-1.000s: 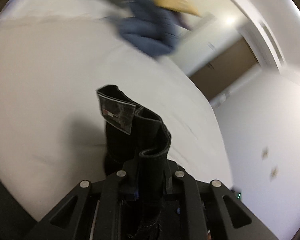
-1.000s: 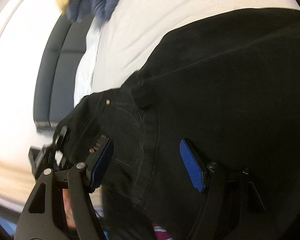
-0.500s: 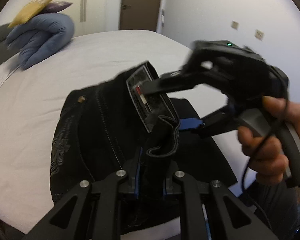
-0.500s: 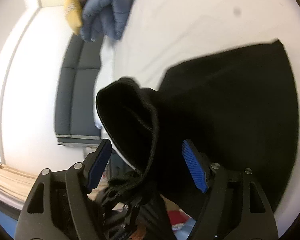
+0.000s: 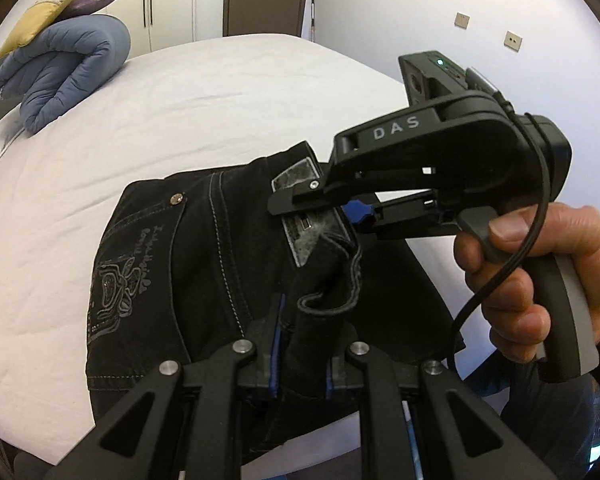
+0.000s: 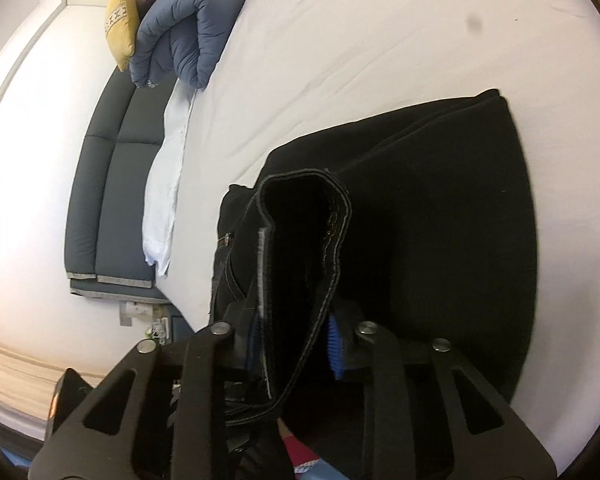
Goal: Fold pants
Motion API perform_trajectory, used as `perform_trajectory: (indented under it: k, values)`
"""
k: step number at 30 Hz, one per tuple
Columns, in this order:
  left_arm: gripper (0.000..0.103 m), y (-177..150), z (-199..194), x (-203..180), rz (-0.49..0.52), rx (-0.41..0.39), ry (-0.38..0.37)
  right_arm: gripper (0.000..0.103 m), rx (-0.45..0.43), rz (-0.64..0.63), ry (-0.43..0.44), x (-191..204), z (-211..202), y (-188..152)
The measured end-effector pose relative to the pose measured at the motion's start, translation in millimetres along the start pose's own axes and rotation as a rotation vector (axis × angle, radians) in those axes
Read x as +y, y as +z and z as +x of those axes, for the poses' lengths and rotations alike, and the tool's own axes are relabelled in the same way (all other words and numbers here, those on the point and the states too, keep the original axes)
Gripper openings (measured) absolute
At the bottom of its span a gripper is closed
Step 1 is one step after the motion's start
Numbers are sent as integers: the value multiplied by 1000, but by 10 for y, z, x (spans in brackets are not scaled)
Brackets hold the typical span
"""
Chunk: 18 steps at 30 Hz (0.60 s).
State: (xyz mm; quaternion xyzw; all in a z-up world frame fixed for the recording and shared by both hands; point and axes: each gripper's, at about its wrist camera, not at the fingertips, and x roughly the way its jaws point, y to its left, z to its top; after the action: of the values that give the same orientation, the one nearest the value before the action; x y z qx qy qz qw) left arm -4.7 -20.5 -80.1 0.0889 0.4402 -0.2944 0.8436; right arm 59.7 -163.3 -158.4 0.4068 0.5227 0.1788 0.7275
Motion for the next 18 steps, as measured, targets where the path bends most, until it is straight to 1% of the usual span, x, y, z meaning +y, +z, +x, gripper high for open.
perform_trajectory:
  k: [3,4,9,13,18]
  values:
    - [15,10,25,-13,-5,8,-8,18,-10,-9,-14,-8,-18,-26]
    - [15,57,50,-13,-6,9,-8,18,-12,-11,-16,-12,-25,-30]
    - [15,33,47,-77,3,11,-15,17,-29,-16,-21,-29,-89,-56]
    - [15,8,-4,-97,13,14,-22,16,-47,-17,-19,-54,-183,-89]
    - [15,37,53,-194,38,27,-31,14,-62,-11,-16,-161,-325,-146]
